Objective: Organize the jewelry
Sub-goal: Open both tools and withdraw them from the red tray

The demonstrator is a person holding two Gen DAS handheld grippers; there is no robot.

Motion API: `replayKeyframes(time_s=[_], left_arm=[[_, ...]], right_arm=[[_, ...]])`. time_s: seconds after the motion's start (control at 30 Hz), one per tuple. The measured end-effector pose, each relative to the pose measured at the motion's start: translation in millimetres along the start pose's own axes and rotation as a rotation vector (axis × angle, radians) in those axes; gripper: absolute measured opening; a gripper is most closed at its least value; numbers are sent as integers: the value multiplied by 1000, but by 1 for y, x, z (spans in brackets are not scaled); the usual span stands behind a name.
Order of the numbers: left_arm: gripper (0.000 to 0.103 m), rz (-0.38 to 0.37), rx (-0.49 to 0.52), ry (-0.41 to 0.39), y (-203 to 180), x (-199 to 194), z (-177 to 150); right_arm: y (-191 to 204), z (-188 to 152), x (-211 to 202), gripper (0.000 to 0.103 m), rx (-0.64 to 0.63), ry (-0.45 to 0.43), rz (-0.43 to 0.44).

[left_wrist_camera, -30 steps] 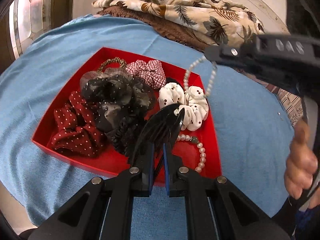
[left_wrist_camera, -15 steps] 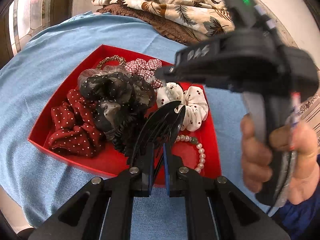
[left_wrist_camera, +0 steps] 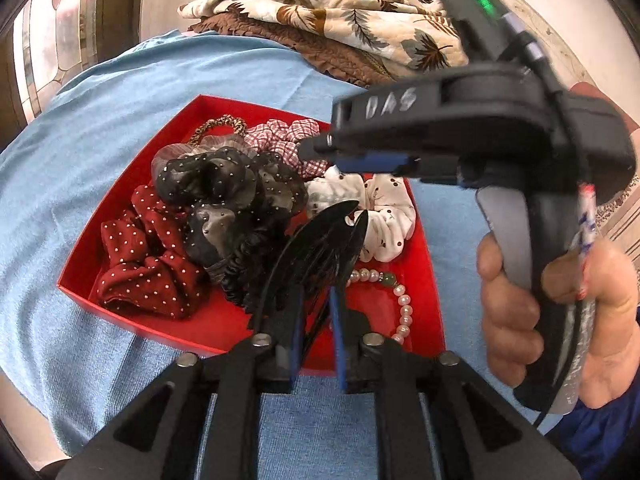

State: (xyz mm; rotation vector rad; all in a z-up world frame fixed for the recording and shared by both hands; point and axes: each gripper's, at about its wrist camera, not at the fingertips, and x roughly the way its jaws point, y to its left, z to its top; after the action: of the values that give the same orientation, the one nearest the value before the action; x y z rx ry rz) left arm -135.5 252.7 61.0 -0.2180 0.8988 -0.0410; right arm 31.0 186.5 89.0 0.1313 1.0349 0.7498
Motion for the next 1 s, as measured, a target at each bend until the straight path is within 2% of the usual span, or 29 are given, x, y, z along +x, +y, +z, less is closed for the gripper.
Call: replayKeyframes(time_s=[0.07,0.13,0.27,0.4,0.5,0.57,0.67,0.73,0.83,1.0], left_arm=[[43,-3,10,-12,-3,-3,0],[56,7,25,-30,-7,-7,-2],[69,2,71,-52,-16,-14,-6],[73,-1,126,-96,-30,-24,-13],[81,94,176,-190,-41,-38,-17],[94,200,186,-306,-46,-52,-21],[100,302,165,-425,-46,-72,-23],[101,354,141,-453,-45,-81,-23],[103,414,110,-441,-42,-90,-25],[103,468,71,-447,-34,-116,-34]], right_arm=[[1,1,-13,43,-3,-30,13],[1,2,-26,43,-4,-55,20],[-2,-3,-57,50,7,-123,29],[-10,-19,-87,54,23,-182,2],[-23,-39,-105,58,48,-223,-54],[-33,-56,-116,61,79,-240,-107],[-40,-77,-125,61,102,-244,-163],[-37,-94,-129,63,95,-241,-217],[-28,-116,-131,71,64,-234,-270],[-8,-146,-128,73,3,-225,-314]])
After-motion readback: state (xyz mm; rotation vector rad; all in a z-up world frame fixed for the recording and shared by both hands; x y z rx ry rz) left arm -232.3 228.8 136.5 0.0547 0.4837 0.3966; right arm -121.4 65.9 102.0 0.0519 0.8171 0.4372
